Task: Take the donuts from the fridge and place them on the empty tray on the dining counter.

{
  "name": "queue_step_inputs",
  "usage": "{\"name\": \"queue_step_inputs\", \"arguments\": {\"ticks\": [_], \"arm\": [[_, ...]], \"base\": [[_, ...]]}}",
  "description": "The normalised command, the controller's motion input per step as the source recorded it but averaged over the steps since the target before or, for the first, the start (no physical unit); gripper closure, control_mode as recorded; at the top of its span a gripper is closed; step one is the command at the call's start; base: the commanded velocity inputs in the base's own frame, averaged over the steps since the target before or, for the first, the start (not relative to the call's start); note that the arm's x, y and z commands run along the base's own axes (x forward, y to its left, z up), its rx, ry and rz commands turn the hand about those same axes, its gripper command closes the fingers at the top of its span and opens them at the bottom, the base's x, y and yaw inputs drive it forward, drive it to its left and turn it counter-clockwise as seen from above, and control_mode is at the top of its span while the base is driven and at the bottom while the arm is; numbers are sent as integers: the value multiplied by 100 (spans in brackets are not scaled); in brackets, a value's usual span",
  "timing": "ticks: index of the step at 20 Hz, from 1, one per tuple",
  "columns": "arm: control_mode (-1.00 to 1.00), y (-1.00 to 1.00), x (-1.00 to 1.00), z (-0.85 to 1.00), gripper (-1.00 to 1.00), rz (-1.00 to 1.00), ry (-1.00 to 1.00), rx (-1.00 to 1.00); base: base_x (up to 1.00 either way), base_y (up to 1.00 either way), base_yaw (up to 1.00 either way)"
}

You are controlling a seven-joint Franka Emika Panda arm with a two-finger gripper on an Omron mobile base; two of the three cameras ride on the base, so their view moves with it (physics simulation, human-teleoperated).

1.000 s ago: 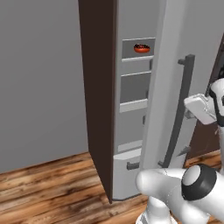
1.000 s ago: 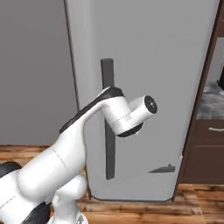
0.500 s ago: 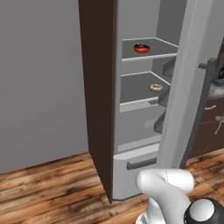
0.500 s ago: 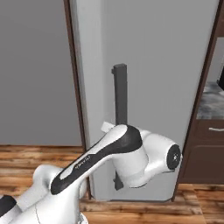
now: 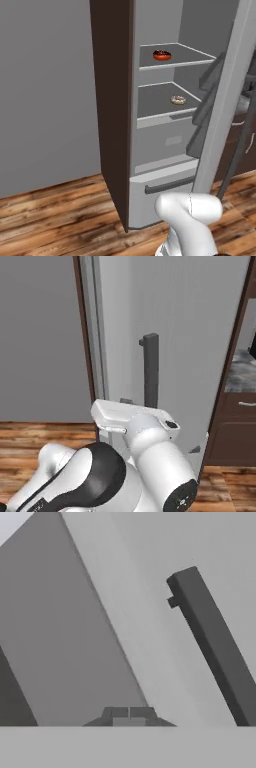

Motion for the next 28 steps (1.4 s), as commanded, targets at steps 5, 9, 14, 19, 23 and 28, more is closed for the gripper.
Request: {"name": "queue_step_inputs", "arguments": {"ticks": [5,9,14,19,23,28], "arm": [[-100,91,-100,71,100,-14,-15,-21],[-100,100,-80,27,100,-16,-17,-13],[-100,100,-1,1,100,-21,-3,-17],[-100,100,69,1,100,-43,-2,-16],[-100,88,30,-15,100,-62,-13,0],[-100,39,25,-39,100,-59,-20,2]], "base": [[0,0,0],[0,0,0],[0,0,0],[0,0,0],[0,0,0],[0,0,0]]}}
